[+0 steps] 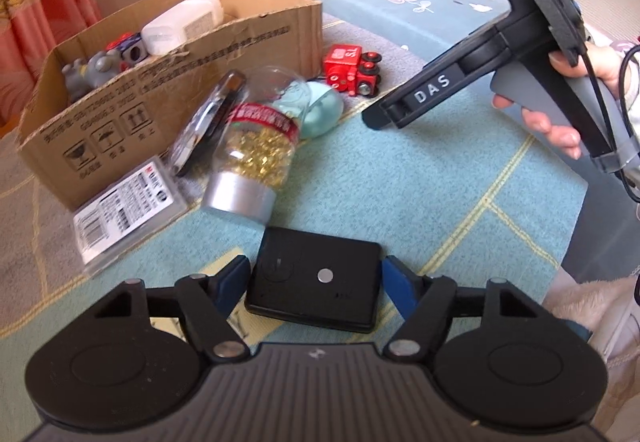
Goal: Organize rigid objects
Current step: 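Grasp black rectangular device with left tool while right tool approaches red S.L train, then close right tool on red S.L toy train while left tool holds black device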
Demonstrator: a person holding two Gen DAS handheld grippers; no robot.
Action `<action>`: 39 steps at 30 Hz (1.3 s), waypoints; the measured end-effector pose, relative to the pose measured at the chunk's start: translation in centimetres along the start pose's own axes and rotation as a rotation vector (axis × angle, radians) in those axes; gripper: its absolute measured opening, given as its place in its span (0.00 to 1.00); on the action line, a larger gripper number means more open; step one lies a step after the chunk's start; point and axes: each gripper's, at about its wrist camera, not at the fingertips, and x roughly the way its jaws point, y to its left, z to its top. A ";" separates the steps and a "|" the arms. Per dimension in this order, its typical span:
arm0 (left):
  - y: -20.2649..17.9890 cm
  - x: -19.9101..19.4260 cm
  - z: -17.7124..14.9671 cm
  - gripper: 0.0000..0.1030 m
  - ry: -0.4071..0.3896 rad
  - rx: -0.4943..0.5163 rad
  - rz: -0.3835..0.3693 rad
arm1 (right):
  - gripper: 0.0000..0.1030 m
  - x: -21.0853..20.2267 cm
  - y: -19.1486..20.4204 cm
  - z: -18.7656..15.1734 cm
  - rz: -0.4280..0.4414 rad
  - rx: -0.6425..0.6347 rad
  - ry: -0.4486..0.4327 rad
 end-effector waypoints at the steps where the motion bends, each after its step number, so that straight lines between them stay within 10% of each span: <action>1: 0.2 -0.3 -0.3 0.70 0.004 -0.012 0.009 | 1.00 0.0 0.0 0.0 0.001 0.000 -0.001; 11: 4.2 -2.2 -2.8 0.70 0.014 -0.250 0.155 | 1.00 -0.1 -0.3 -0.5 0.030 -0.040 -0.044; 39: 3.7 -1.7 -2.5 0.73 0.023 -0.226 0.152 | 1.00 2.3 -1.5 3.0 0.038 -0.157 -0.102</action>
